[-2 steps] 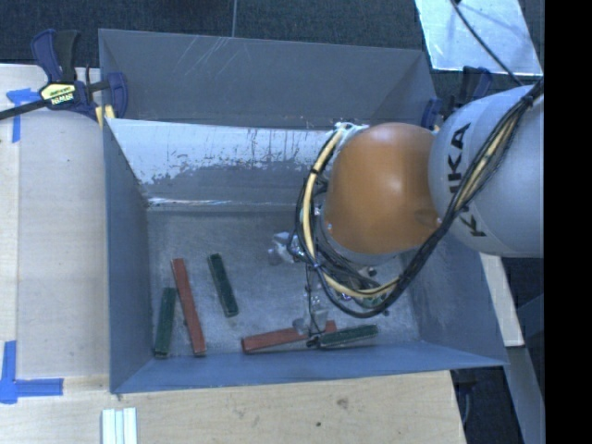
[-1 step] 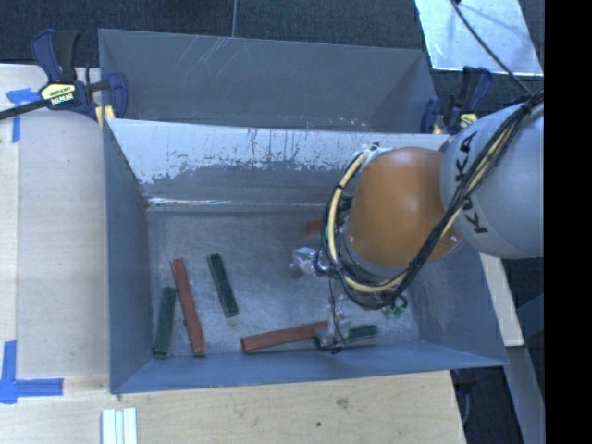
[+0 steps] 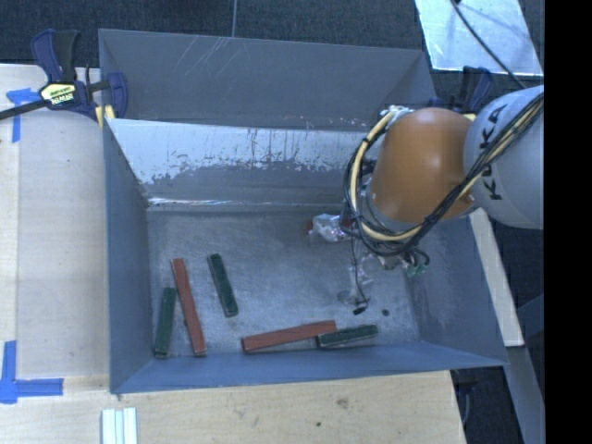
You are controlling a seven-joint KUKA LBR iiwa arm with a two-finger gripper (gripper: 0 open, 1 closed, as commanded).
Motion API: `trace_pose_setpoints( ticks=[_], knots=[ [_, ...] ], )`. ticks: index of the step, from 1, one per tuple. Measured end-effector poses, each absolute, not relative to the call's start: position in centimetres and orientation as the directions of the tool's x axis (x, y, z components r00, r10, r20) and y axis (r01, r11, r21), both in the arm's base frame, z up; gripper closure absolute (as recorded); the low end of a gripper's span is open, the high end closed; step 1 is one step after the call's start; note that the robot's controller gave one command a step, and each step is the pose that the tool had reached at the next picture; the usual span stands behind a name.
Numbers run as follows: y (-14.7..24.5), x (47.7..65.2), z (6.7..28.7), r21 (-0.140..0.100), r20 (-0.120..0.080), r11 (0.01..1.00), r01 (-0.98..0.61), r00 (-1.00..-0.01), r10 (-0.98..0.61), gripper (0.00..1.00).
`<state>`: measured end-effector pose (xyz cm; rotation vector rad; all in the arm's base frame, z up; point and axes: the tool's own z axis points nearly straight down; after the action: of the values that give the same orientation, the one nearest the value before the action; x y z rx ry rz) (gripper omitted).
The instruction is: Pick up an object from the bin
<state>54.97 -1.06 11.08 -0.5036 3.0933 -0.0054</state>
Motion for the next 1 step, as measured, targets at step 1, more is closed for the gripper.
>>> trace_pose_setpoints(
  ticks=[1],
  knots=[
    [-3.34,62.8,8.89,0.0,-0.006,0.999,-0.054,-0.999,-0.054,0.0]
  ],
)
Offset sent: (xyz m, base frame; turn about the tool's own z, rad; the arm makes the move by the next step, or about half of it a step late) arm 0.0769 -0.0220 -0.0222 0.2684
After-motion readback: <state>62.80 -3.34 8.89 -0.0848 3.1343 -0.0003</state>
